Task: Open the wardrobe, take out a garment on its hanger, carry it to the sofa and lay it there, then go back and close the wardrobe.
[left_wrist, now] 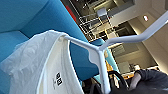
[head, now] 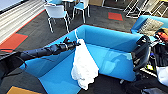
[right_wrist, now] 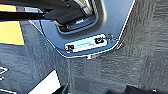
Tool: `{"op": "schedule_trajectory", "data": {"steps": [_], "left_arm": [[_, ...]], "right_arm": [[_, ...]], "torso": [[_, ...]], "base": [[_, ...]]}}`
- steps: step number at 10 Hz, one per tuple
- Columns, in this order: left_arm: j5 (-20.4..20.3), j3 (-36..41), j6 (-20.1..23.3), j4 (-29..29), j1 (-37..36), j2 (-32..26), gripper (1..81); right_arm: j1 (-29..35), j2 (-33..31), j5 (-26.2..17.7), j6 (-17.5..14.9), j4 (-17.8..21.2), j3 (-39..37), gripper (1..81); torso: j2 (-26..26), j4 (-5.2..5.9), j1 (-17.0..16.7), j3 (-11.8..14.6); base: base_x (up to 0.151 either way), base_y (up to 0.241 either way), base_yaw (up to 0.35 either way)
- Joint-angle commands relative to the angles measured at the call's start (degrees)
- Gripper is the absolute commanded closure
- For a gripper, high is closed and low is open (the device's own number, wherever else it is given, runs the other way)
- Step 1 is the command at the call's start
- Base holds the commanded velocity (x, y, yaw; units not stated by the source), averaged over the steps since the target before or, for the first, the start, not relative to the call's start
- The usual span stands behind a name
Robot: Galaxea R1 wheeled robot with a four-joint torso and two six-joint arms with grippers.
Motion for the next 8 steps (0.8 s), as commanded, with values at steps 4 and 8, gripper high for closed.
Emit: {"op": "schedule_trajectory", "data": {"steps": [4, 8], "left_arm": [[1.8, 4.8, 0.2, 11.0, -3.7, -15.4, 81.1], [2.5, 3.3, 0.3, 18.4, 7.1, -16.9, 81.1]], "right_arm": [[-1.7, 0.6, -4.7, 0.0, -0.5, 0.1, 1.0], [-1.7, 0.6, -4.7, -0.1, -0.6, 0.2, 1.0]], "torso": [[0.0, 0.00, 0.0, 0.0], [0.0, 0.00, 0.0, 0.0]], "base": [[0.000, 0.000, 0.000], [0.000, 0.000, 0.000]]}}
